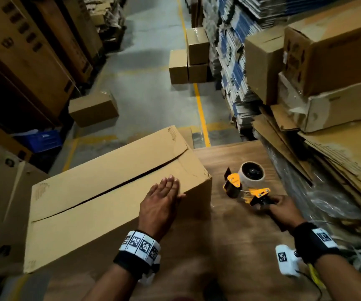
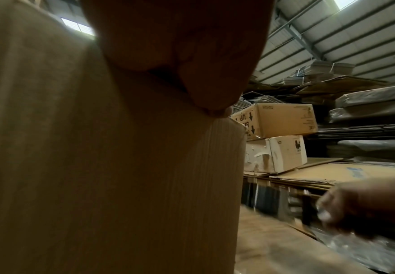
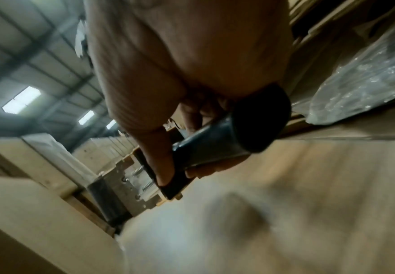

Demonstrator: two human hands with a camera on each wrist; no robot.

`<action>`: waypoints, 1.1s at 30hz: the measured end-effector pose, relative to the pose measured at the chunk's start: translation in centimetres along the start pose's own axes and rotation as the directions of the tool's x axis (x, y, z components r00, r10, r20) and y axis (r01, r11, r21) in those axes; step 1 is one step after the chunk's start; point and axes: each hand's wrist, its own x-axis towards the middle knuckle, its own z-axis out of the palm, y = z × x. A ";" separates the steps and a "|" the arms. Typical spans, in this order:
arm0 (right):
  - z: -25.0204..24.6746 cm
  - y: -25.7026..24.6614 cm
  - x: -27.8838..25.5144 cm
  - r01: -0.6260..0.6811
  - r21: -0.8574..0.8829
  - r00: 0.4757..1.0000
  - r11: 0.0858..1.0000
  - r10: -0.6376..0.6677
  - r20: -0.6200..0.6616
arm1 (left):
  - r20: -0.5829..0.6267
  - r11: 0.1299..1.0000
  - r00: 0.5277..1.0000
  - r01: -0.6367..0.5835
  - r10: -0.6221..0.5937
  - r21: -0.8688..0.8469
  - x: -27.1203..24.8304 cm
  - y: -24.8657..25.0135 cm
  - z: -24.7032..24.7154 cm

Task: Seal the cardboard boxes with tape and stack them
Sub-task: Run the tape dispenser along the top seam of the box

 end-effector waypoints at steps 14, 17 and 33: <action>-5.2 -15.1 -11.8 0.274 0.258 0.960 0.926 -0.278 -0.022 | 0.036 0.968 0.978 -0.199 0.207 -0.152 -3.0 7.2 -2.2; -4.4 -16.8 -13.4 0.289 0.285 0.955 0.914 -0.298 -0.011 | 0.189 0.915 0.982 0.069 0.008 -0.397 -2.3 4.4 -5.0; 8.7 -26.6 -20.5 0.366 0.353 0.804 0.861 -0.484 0.347 | 0.018 0.208 0.911 0.113 -0.412 -0.972 -10.6 -11.7 -12.7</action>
